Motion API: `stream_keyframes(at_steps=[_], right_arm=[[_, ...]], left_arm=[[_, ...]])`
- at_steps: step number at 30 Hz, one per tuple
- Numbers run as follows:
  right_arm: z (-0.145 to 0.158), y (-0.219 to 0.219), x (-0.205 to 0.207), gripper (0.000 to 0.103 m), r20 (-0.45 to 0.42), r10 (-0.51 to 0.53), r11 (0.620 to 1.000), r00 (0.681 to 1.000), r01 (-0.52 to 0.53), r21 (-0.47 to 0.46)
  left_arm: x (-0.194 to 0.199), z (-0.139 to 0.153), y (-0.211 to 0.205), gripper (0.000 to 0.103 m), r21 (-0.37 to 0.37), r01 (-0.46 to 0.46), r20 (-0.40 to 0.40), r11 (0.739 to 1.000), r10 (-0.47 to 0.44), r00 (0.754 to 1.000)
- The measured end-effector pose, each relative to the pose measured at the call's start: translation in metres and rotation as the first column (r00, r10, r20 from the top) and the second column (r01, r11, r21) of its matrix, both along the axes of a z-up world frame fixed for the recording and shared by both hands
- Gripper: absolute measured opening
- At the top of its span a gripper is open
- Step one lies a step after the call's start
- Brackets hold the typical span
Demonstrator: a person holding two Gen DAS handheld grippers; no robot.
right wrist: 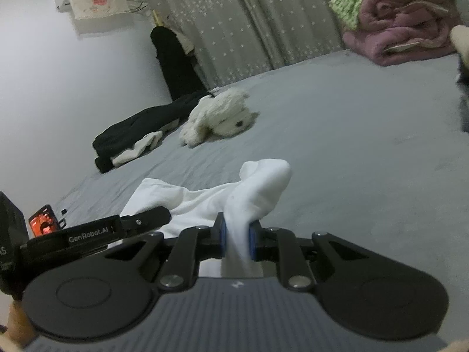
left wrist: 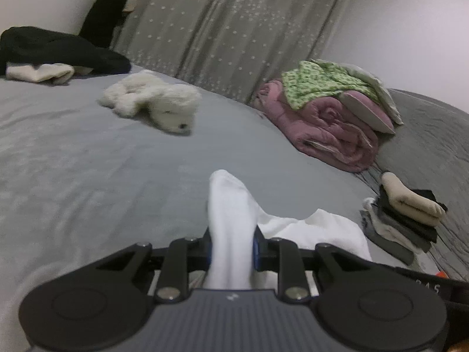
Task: Fold clothes
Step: 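Carry the folded white garment with both grippers toward the clothes stack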
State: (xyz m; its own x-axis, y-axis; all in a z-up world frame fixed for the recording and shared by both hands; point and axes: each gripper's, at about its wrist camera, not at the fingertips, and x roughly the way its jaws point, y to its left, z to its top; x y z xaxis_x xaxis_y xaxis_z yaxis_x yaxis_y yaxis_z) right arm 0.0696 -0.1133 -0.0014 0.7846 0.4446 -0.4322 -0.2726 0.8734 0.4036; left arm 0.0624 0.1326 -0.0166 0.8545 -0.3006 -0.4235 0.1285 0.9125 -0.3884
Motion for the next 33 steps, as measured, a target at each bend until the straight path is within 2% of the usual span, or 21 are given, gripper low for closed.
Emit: stream_keyframes(at_steps=[19,33], right_arm=[[0.012,-0.106,-0.028,0.018,0.024,-0.165,0.986,0.986,0.165,0.000],[0.035,-0.186,-0.055,0.018,0.104,-0.296,0.954,0.949,0.298,-0.006]], left_arm=[[0.011,0.002,-0.128,0.023,-0.002,0.152,0.031,0.988,-0.152,0.988],[0.021,0.023,-0.219,0.023,-0.003,0.298,0.089,0.955,-0.296,0.951]])
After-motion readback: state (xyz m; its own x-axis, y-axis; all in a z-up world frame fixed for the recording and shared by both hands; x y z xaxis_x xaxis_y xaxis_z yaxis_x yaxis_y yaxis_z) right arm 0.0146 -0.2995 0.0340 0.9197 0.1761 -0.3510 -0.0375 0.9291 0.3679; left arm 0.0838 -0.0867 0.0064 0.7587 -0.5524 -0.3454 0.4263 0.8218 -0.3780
